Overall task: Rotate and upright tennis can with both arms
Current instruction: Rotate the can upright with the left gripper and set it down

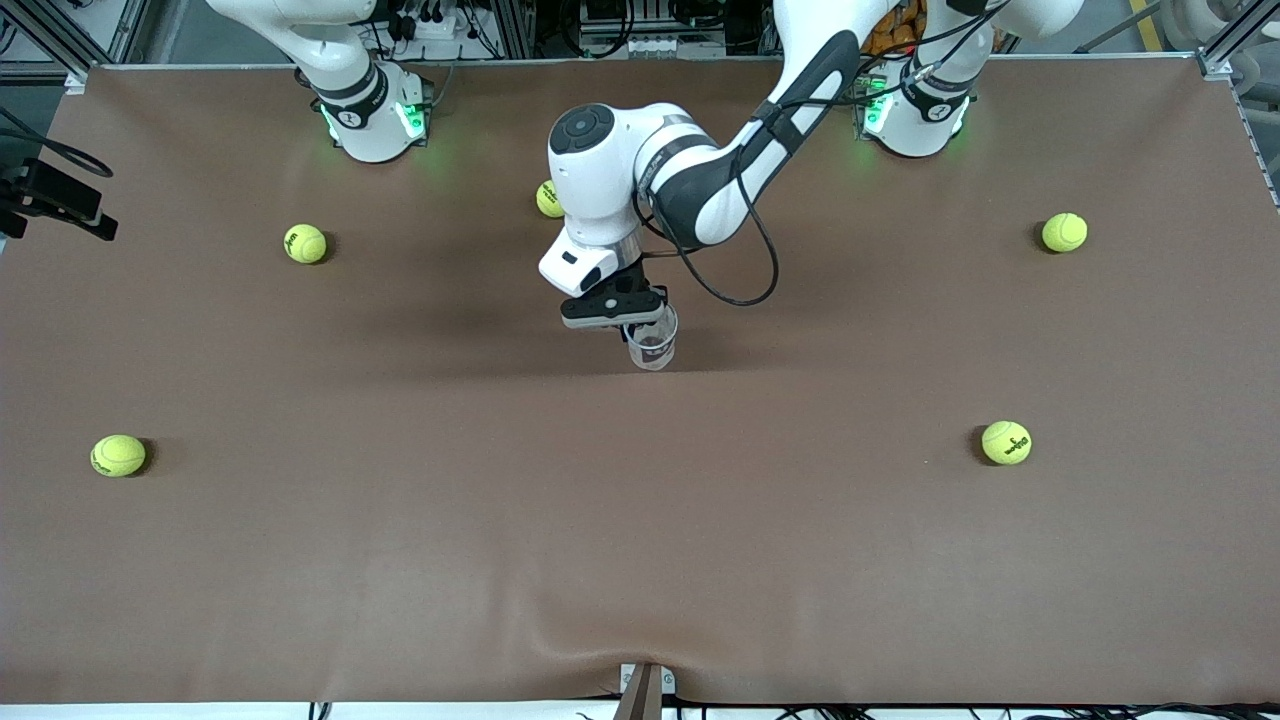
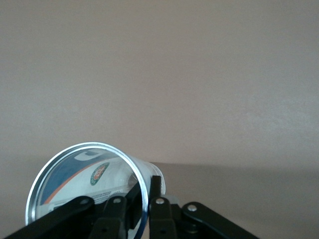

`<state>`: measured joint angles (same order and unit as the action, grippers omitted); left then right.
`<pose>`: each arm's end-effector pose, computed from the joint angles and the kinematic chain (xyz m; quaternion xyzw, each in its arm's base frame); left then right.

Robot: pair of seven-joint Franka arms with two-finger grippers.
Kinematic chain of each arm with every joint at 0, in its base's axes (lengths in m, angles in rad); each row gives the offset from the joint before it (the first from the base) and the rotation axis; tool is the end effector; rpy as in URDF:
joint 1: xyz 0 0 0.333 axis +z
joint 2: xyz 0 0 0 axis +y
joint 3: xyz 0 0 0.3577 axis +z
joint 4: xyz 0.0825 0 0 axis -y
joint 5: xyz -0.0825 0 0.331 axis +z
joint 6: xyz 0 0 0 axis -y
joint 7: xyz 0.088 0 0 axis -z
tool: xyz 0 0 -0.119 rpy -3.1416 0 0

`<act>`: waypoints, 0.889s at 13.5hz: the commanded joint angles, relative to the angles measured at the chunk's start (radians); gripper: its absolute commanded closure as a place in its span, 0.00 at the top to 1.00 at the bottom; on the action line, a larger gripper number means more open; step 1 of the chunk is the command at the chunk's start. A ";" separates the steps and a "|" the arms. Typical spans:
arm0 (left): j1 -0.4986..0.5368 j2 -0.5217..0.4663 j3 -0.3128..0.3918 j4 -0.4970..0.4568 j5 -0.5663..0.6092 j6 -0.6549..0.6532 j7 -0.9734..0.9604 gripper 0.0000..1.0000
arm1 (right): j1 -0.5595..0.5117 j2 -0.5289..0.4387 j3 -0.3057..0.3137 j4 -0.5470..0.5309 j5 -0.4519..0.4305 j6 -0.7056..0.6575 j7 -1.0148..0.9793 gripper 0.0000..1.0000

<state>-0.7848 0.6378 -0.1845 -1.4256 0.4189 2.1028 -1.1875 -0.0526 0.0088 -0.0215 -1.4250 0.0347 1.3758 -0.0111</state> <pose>0.4423 -0.5492 0.3793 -0.9910 -0.0259 -0.1256 0.0374 0.4822 -0.0311 0.6931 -0.9990 0.0286 0.0282 0.0182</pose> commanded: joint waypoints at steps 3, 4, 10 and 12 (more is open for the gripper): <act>-0.010 0.010 0.011 0.013 0.027 -0.009 -0.060 1.00 | -0.004 -0.004 -0.002 0.003 -0.012 -0.035 -0.004 1.00; -0.010 -0.001 0.011 0.013 0.029 -0.013 -0.060 1.00 | -0.004 -0.004 -0.003 0.001 -0.015 -0.035 -0.004 1.00; 0.051 -0.136 0.010 0.014 0.014 -0.127 -0.049 1.00 | 0.002 -0.004 0.000 -0.002 -0.070 -0.050 0.052 1.00; 0.076 -0.185 0.007 0.016 0.012 -0.190 -0.025 1.00 | -0.001 -0.004 0.000 0.000 -0.068 -0.052 0.046 1.00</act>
<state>-0.7310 0.5159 -0.1741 -1.3927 0.4195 1.9669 -1.2213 -0.0535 0.0091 -0.0244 -1.4264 -0.0189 1.3348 0.0201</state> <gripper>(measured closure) 0.000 0.000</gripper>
